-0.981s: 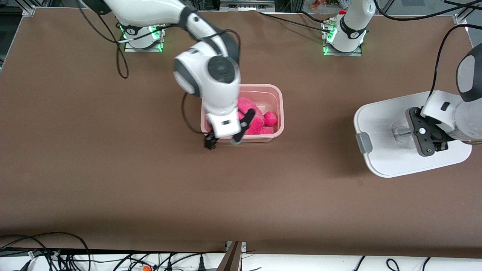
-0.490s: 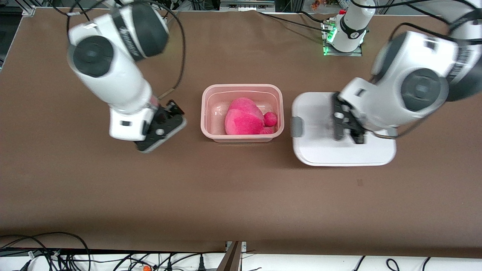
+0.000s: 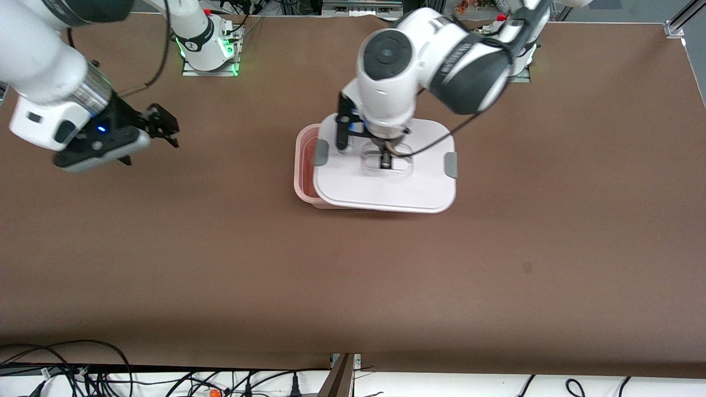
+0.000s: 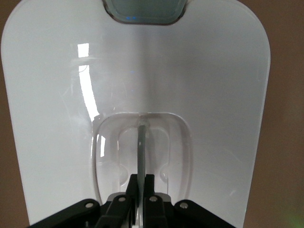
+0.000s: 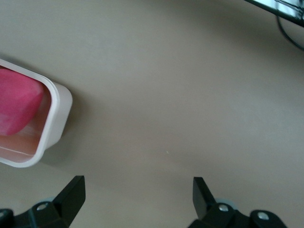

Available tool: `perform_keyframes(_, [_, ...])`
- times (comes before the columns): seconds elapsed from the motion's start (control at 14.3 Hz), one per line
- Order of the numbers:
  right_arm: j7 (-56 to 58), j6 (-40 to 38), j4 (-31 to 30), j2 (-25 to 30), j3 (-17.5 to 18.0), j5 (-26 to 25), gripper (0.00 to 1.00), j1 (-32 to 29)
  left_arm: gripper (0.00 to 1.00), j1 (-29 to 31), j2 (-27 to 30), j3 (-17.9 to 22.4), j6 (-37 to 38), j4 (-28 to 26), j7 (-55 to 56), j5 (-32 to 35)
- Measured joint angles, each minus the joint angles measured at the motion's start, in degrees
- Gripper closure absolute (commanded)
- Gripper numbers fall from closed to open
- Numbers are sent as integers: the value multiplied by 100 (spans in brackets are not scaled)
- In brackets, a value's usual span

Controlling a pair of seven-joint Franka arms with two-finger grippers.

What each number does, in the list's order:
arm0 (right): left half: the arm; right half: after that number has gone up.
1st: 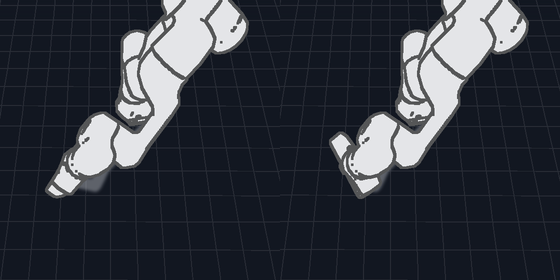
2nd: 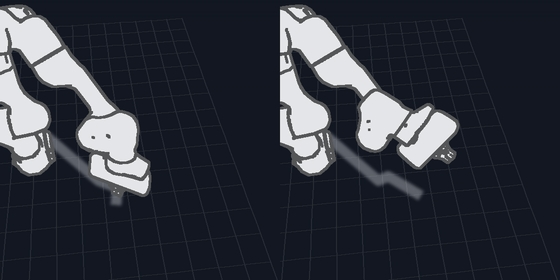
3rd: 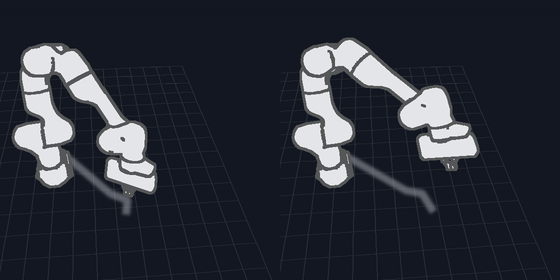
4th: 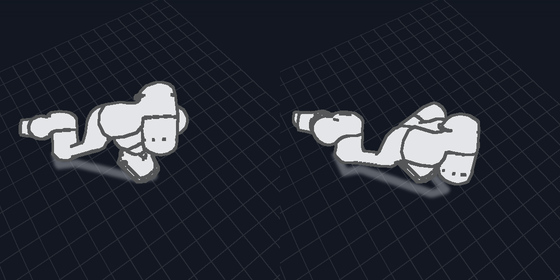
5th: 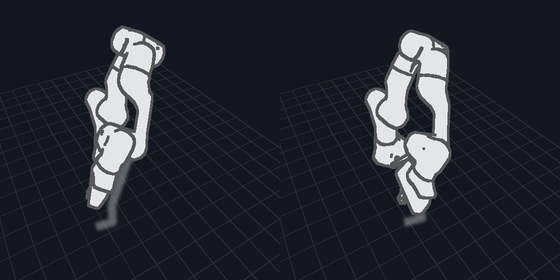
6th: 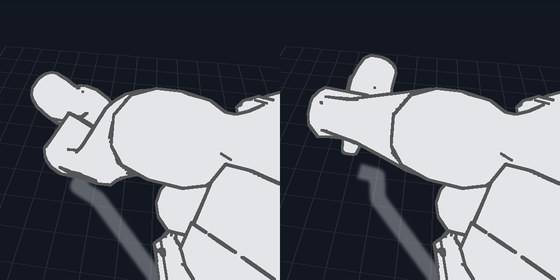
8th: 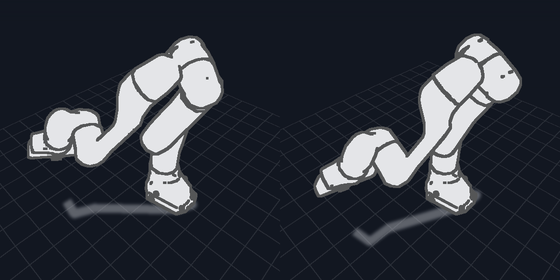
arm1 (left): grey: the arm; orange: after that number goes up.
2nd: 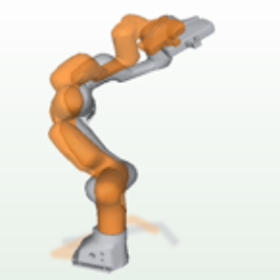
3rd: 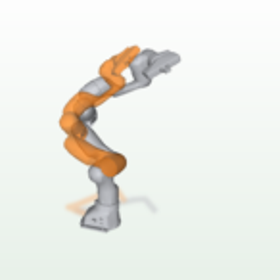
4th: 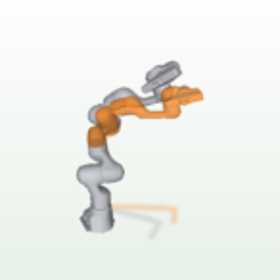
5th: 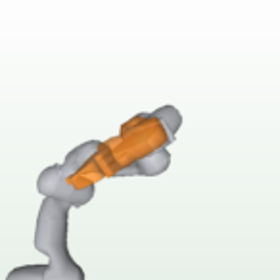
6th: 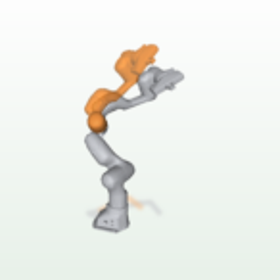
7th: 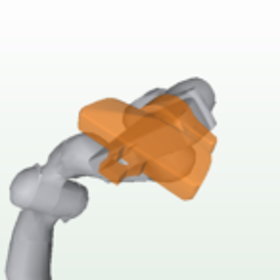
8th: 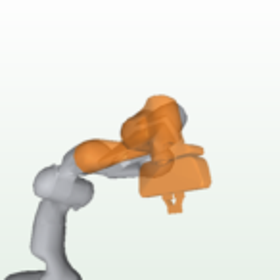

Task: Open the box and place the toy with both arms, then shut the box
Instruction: 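Lower the white lid onto the box with the left gripper, then press the lid down and open the left gripper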

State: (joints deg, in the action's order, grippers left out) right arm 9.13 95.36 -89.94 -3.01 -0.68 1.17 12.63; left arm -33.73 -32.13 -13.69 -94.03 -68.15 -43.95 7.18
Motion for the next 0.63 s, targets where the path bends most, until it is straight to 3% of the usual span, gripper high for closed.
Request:
perform_keyframes(0.21, [-166,-253,-176,278,-62,76,0,-266,100,-427,-215,8,-396,-149,776,87])
perform_keyframes(0.63, [-530,-651,-183,282,-153,83,0,-327,100,-676,-597,30,-493,-213,1012,421])
